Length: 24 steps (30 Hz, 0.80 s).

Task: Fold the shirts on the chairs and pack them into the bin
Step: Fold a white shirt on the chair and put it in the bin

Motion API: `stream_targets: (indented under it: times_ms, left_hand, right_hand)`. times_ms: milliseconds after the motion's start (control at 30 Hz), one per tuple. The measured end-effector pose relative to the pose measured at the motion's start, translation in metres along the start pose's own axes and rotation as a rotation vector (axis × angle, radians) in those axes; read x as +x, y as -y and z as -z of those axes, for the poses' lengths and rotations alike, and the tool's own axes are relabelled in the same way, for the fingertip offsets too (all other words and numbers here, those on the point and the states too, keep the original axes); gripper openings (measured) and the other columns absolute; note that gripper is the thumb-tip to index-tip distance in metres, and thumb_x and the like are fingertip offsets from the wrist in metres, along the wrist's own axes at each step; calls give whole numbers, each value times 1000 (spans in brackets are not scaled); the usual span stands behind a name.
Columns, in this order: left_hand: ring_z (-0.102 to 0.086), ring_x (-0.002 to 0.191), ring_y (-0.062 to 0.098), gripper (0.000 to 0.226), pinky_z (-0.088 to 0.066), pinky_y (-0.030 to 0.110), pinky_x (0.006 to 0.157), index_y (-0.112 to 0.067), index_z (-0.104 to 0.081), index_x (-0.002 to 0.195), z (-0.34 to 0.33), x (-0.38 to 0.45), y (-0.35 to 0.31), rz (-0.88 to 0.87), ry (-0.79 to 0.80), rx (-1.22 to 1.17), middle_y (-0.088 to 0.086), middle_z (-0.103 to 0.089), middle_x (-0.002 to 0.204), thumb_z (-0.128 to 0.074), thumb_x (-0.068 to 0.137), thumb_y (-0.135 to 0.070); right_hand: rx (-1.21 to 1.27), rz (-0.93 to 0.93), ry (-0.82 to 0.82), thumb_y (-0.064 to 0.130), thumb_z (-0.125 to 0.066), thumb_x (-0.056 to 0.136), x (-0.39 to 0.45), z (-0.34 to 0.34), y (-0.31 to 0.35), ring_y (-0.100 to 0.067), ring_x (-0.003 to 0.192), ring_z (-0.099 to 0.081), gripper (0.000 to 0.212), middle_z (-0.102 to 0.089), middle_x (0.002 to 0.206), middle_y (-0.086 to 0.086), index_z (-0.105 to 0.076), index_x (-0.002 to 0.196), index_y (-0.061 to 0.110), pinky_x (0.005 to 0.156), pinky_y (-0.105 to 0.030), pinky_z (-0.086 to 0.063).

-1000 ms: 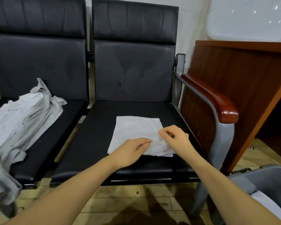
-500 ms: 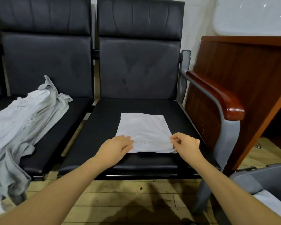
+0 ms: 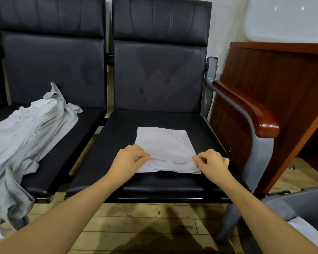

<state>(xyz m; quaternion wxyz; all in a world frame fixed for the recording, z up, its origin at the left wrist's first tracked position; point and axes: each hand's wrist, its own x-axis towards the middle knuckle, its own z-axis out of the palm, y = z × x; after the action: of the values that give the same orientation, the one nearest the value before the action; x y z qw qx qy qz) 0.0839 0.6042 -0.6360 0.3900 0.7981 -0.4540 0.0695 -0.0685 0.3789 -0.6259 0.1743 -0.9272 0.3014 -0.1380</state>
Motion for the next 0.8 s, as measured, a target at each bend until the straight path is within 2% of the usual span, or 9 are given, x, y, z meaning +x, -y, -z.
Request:
stream_targets:
  times_ms: [67,167,300,367,467,600,700,800]
  left_hand:
    - [-61,90,11,11,-50,33,87,-16,-75,93,2,0,-2,-6,-13,-21,-8,-67,91,-66,88,-19]
    - [-61,90,8,12,-49,27,85,-15,-75,94,4,1,-4,36,-48,-87,-9,-66,91,-65,88,-19]
    - [-60,87,5,12,-47,17,80,-14,-75,93,5,4,-5,90,-72,-120,-9,-65,90,-64,89,-18]
    - [-61,87,6,13,-47,19,81,-15,-75,92,5,3,-1,86,5,-94,-9,-66,91,-65,89,-21]
    - [-60,89,8,16,-49,31,85,-16,-75,91,3,-1,9,21,155,50,-8,-67,93,-65,89,-28]
    - [-61,88,7,11,-49,26,83,-15,-74,89,1,-3,11,116,78,-82,-9,-66,90,-65,89,-20]
    - [-59,81,4,11,-43,15,73,-12,-73,84,2,0,8,163,-6,-140,-8,-64,87,-64,89,-18]
    - [-58,81,6,12,-41,11,72,-10,-72,83,3,2,6,159,-27,-148,-5,-63,87,-64,89,-17]
  right_hand:
    - [49,42,-50,45,-57,90,-1,3,8,-10,97,-49,19,-52,100,11,-63,78,32,92,-34,-26]
    - [173,82,-77,45,-62,87,-2,7,22,-7,96,-48,12,-52,100,14,-64,86,34,92,-33,-22]
    - [126,115,12,48,-63,86,1,2,38,-5,95,-50,14,-55,99,17,-60,92,36,88,-29,-17]
    - [76,96,78,46,-62,87,2,-6,38,-7,99,-51,14,-56,102,15,-61,94,34,90,-29,-18]
    - [123,56,80,45,-64,86,3,-10,28,-5,97,-52,13,-57,98,16,-63,91,32,90,-27,-18]
    - [238,55,137,38,-69,84,2,-7,14,-6,101,-52,12,-58,98,17,-60,91,34,101,-28,-32]
    - [319,39,176,30,-72,82,1,-5,10,-10,103,-55,13,-61,100,13,-61,86,36,99,-31,-43]
    - [314,60,183,25,-72,83,0,-4,9,-10,103,-56,11,-63,103,11,-64,89,31,99,-30,-44]
